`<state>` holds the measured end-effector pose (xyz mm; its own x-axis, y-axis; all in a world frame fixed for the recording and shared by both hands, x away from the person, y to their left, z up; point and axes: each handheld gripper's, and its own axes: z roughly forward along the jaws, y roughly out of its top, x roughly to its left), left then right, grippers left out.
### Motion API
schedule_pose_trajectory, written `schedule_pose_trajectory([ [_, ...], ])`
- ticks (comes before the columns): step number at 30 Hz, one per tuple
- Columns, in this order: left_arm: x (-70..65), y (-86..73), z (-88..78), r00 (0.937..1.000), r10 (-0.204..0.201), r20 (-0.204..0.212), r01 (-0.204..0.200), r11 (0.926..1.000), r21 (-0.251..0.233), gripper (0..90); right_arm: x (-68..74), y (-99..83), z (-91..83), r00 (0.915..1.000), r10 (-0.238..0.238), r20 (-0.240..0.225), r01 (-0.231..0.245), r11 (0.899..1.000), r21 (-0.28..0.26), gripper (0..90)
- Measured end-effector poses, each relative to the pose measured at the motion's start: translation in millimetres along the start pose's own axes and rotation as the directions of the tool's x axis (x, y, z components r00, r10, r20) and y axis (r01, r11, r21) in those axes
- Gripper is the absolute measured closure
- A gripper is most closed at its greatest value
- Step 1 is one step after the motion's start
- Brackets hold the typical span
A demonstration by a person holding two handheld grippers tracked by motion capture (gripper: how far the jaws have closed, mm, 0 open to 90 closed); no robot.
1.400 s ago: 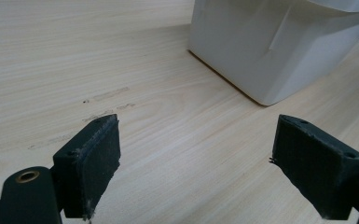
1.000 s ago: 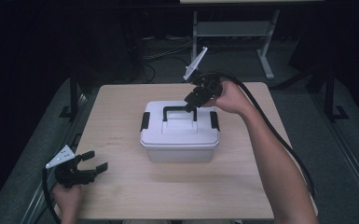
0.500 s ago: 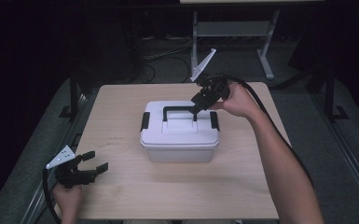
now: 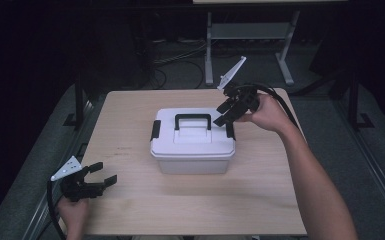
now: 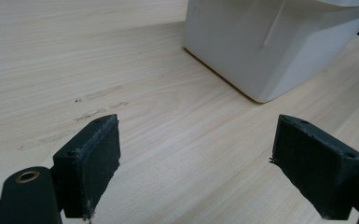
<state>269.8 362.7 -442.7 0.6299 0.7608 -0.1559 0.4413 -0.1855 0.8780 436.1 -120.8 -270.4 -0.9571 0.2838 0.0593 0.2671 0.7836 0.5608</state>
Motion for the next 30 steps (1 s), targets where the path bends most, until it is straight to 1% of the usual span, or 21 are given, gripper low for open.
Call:
schedule_pose_trajectory([
  [5, 0.3, 0.0, 0.2, 1.0, 0.003, 0.001, -0.003, 1.0, 0.003, 14.5, 0.0, -7.5, -3.2, 0.9999, 0.008, 0.014, -0.008, 1.0, -0.002, 40.1],
  [10, 0.7, -0.4, -0.7, 1.0, 0.001, -0.002, -0.001, 1.0, -0.001, 14.5, 0.0, -15.6, -5.8, 0.9994, 0.021, 0.028, -0.021, 1.0, -0.015, 37.8],
  [13, 1.1, -0.3, -1.4, 1.0, -0.002, -0.003, 0.002, 1.0, -0.002, 14.5, 0.8, -20.8, -6.1, 0.9986, 0.039, 0.035, -0.039, 0.999, -0.008, 36.3],
  [15, 1.2, -0.3, -1.3, 1.0, -0.001, -0.004, 0.001, 1.0, -0.002, 14.5, 1.2, -24.2, -6.6, 0.9983, 0.043, 0.039, -0.043, 0.999, -0.014, 35.1],
  [18, 0.6, -0.3, -0.9, 1.0, -0.002, -0.006, 0.002, 1.0, -0.001, 14.5, 2.7, -31.6, -7.7, 0.9976, 0.051, 0.046, -0.051, 0.999, -0.007, 33.7],
  [21, 0.7, 0.0, -0.6, 1.0, -0.001, -0.004, 0.001, 1.0, -0.003, 14.5, 4.6, -37.6, -10.1, 0.997, 0.061, 0.047, -0.06, 0.998, -0.013, 33.6],
  [22, 1.0, 0.2, 0.1, 1.0, -0.005, -0.004, 0.005, 1.0, -0.003, 14.5, 5.1, -40.0, -11.0, 0.9971, 0.059, 0.049, -0.058, 0.998, -0.016, 33.5],
  [23, 0.8, 0.0, 0.6, 1.0, -0.009, -0.003, 0.009, 1.0, -0.001, 14.5, 6.1, -42.2, -12.1, 0.9964, 0.068, 0.049, -0.068, 0.998, -0.018, 33.5],
  [25, 0.1, 0.1, 0.4, 1.0, 0.001, -0.003, -0.001, 1.0, 0.004, 14.5, 6.3, -47.1, -13.5, 0.9957, 0.076, 0.054, -0.075, 0.997, -0.012, 33.5],
  [28, 0.0, 0.0, -1.1, 1.0, 0.002, -0.003, -0.002, 1.0, -0.004, 14.5, 7.6, -52.9, -14.8, 0.9943, 0.091, 0.056, -0.09, 0.996, -0.013, 33.1],
  [30, 0.7, -0.5, -1.3, 1.0, -0.003, -0.005, 0.003, 1.0, 0.001, 14.5, 9.2, -57.1, -15.3, 0.9939, 0.095, 0.056, -0.094, 0.995, -0.015, 33.0],
])
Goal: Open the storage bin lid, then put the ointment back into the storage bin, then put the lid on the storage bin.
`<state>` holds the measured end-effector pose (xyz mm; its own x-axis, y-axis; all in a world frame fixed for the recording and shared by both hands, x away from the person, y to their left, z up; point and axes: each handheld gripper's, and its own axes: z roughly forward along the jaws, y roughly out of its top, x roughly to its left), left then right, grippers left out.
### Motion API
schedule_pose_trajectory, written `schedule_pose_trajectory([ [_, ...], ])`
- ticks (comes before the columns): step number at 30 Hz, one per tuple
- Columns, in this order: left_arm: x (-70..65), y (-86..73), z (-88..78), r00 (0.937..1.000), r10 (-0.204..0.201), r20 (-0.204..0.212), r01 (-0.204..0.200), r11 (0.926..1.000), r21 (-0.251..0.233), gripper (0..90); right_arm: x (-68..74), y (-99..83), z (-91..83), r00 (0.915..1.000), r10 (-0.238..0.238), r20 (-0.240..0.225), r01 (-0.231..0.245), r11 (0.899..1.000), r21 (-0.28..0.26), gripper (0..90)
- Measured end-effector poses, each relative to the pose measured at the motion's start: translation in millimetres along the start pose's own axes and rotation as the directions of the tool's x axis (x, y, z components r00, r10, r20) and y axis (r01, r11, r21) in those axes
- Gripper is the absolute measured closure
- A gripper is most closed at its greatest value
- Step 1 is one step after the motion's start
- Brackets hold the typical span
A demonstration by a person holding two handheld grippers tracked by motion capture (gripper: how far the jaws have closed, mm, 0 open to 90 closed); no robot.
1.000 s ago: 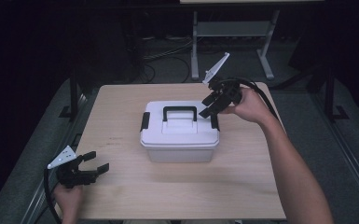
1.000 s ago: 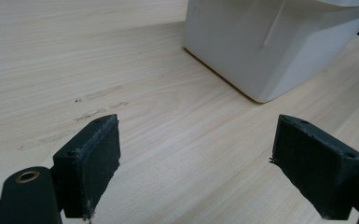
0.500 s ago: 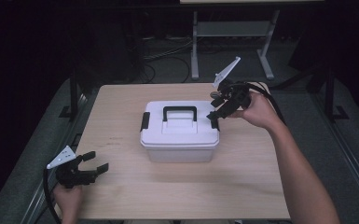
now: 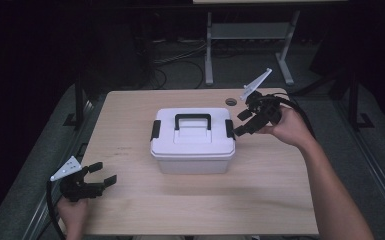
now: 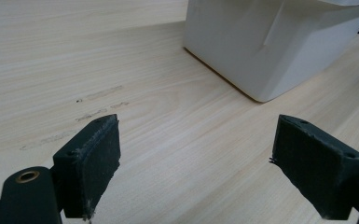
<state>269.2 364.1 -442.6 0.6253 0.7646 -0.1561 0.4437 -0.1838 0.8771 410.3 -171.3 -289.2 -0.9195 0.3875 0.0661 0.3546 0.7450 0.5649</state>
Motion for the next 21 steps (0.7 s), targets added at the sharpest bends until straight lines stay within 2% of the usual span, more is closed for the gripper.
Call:
schedule_pose_trajectory([
  [21, 0.6, 0.4, -0.8, 1.0, 0.007, 0.0, -0.007, 1.0, 0.002, 14.5, -1.9, -14.4, 3.1, 0.9993, 0.037, -0.001, -0.037, 0.999, 0.031, 31.2],
])
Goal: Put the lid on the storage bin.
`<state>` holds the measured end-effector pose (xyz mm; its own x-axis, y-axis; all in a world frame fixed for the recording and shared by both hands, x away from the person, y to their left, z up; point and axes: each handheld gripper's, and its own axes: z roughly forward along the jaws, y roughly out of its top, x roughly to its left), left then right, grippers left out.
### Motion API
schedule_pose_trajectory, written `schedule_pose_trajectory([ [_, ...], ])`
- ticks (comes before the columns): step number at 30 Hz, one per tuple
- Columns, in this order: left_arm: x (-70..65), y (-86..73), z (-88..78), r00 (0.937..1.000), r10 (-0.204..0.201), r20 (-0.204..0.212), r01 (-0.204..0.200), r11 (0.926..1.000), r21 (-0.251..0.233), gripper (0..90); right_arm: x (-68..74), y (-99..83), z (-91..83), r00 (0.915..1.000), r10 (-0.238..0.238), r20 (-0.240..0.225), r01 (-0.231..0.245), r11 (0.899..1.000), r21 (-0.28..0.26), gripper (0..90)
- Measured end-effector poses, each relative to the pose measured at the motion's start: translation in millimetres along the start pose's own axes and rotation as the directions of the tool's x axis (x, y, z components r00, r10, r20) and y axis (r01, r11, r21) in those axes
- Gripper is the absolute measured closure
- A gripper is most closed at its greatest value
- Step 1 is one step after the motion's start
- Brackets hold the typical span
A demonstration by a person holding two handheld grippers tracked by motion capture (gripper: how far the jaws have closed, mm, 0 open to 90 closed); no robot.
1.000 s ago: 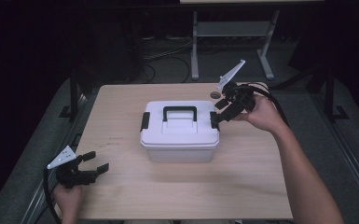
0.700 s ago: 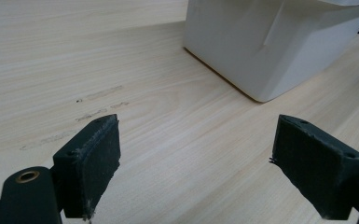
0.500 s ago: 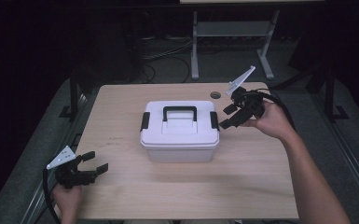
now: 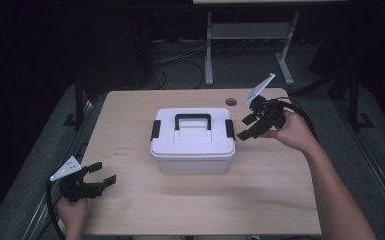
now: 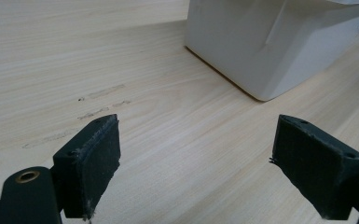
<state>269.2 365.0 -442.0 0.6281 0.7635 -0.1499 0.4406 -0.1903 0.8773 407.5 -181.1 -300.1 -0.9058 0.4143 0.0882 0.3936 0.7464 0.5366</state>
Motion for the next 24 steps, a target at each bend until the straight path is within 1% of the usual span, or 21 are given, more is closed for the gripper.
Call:
schedule_pose_trajectory([
  [7, -0.3, 0.0, -0.4, 1.0, 0.0, -0.001, 0.0, 1.0, -0.002, 14.5, -0.5, -6.6, 1.3, 0.9999, 0.011, -0.002, -0.011, 1.0, 0.008, 31.2],
  [10, -0.6, 0.1, 0.3, 1.0, 0.0, 0.0, 0.0, 1.0, 0.0, 14.5, -0.7, -11.3, 1.8, 0.9998, 0.019, -0.002, -0.019, 1.0, 0.017, 31.0],
  [19, -1.2, 0.2, 1.1, 1.0, 0.002, 0.002, -0.002, 1.0, 0.005, 14.5, -0.8, -25.5, 3.7, 0.9992, 0.041, -0.003, -0.041, 0.999, 0.019, 31.0],
  [20, -1.1, 0.1, 1.2, 1.0, 0.001, 0.001, -0.001, 1.0, 0.005, 14.5, -0.4, -26.6, 3.7, 0.9988, 0.048, -0.001, -0.048, 0.999, 0.021, 31.0],
  [24, -1.3, 0.2, 1.5, 1.0, 0.003, 0.002, -0.003, 1.0, 0.005, 14.5, -1.0, -33.1, 3.6, 0.9987, 0.051, -0.002, -0.051, 0.998, 0.019, 31.0],
])
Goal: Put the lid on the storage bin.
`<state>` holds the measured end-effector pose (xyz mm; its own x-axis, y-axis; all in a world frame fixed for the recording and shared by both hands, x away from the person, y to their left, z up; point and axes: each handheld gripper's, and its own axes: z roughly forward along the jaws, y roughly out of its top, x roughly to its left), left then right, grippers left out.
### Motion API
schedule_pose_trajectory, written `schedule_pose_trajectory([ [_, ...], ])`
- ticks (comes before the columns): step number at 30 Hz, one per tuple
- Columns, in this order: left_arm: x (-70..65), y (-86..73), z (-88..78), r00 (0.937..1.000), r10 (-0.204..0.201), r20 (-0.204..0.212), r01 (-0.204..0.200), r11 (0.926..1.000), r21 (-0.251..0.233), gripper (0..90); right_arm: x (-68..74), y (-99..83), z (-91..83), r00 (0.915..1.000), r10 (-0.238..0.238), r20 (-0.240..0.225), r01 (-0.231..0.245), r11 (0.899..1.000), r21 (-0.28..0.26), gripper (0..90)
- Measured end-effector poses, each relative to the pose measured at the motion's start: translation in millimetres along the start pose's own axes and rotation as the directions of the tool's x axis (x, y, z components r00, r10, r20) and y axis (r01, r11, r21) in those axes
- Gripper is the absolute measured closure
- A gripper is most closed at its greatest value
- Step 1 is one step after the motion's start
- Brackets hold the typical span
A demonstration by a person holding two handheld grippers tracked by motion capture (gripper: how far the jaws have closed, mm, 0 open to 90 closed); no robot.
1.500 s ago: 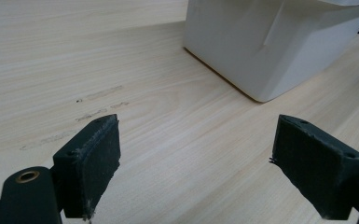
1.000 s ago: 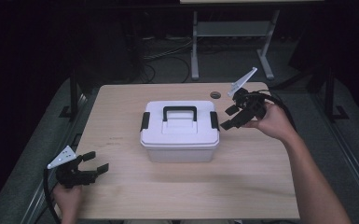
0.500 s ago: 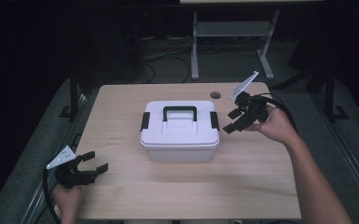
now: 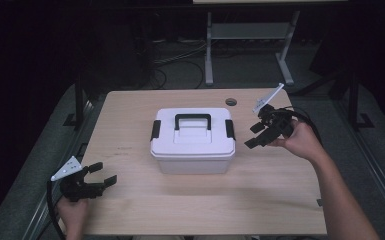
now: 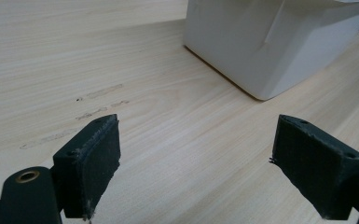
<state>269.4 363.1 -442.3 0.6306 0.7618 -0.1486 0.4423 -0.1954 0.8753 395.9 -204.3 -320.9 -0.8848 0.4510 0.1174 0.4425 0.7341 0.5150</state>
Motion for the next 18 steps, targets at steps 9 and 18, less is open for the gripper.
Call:
schedule_pose_trajectory([
  [9, -0.6, 0.1, 1.1, 1.0, 0.003, 0.002, -0.003, 1.0, 0.002, 14.5, 0.0, -13.9, -2.2, 0.9997, 0.024, 0.007, -0.024, 1.0, -0.007, 30.8],
  [18, -0.6, 0.2, 1.0, 1.0, 0.009, 0.003, -0.009, 0.9999, 0.008, 14.5, -0.8, -30.3, -1.3, 0.9987, 0.05, 0.014, -0.05, 0.999, -0.01, 29.7],
])
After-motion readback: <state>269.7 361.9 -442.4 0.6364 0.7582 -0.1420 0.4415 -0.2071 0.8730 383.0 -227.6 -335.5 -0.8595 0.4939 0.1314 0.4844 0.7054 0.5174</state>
